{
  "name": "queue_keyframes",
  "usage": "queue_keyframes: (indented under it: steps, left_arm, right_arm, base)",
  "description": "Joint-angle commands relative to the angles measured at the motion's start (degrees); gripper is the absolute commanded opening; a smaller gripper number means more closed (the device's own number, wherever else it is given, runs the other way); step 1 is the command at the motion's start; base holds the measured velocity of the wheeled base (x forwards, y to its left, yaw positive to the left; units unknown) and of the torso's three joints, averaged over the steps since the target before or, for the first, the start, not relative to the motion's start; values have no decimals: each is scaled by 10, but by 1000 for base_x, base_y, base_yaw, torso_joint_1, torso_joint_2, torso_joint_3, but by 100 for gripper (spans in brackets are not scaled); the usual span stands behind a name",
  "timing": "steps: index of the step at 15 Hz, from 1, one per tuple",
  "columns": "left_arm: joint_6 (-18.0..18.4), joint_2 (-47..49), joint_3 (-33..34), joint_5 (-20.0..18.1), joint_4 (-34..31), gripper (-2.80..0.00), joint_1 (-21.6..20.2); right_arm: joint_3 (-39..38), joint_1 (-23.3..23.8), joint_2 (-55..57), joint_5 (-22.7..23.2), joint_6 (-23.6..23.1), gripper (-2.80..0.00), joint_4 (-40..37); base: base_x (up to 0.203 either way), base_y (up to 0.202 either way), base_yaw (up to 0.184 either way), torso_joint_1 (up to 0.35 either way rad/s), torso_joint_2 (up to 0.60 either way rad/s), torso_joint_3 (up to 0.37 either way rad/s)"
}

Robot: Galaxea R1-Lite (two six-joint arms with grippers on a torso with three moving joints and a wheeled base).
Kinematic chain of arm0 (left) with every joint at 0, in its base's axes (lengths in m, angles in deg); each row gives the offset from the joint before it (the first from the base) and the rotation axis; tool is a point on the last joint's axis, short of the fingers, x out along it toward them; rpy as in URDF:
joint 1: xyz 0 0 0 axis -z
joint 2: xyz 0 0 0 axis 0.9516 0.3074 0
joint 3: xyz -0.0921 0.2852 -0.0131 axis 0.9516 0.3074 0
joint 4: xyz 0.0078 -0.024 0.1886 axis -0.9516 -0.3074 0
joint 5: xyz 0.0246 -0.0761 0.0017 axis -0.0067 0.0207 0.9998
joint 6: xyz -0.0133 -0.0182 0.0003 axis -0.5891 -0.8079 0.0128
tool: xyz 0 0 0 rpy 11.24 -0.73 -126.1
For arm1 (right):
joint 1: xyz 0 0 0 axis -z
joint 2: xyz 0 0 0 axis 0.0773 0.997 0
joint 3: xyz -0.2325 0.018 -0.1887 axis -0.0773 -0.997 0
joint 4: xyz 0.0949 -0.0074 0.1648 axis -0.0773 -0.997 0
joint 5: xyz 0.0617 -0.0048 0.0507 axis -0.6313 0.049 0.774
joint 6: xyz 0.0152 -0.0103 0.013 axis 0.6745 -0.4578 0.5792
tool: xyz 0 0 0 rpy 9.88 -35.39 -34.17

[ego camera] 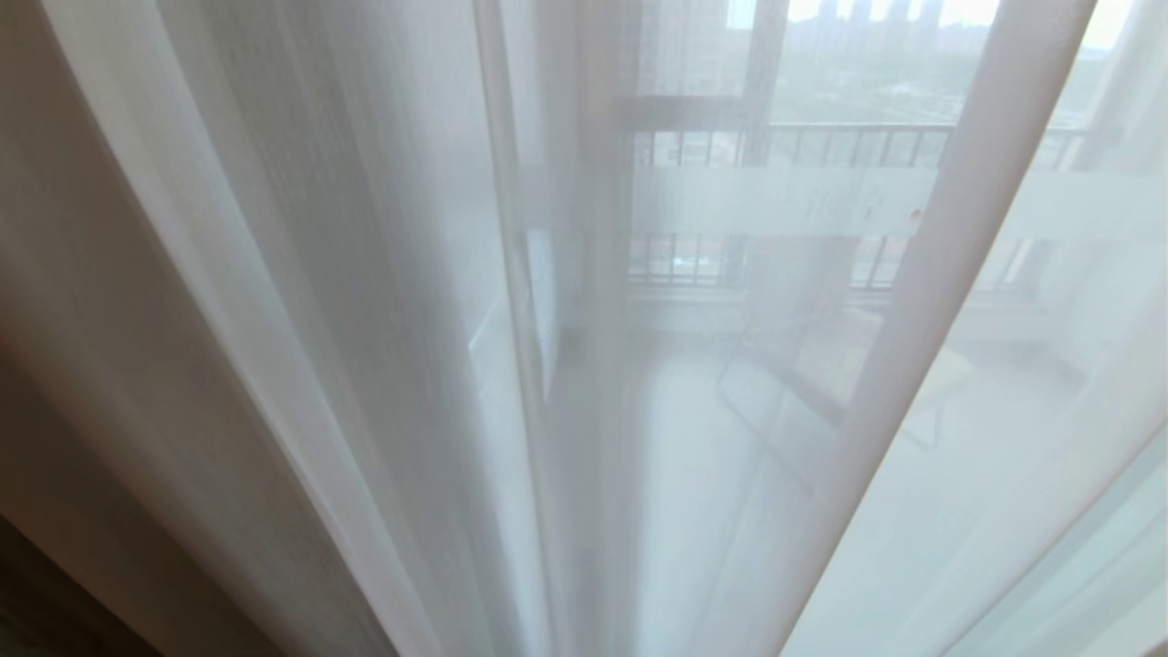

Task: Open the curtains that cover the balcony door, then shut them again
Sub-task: Close the outer curtains on both sides

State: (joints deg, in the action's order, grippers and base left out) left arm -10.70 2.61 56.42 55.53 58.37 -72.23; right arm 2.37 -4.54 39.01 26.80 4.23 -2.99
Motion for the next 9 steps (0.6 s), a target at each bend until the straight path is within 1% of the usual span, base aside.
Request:
queue_keyframes:
  steps: [1,9]
  left_arm:
    - [-1,0,0,0,0,-280,0]
    - [-1,0,0,1,0,-280,0]
  right_arm:
    - [0,-1,0,0,0,-280,0]
    - [0,0,0,0,0,-280,0]
  base:
    - [0,0,0,0,0,0]
    - [0,0,0,0,0,0]
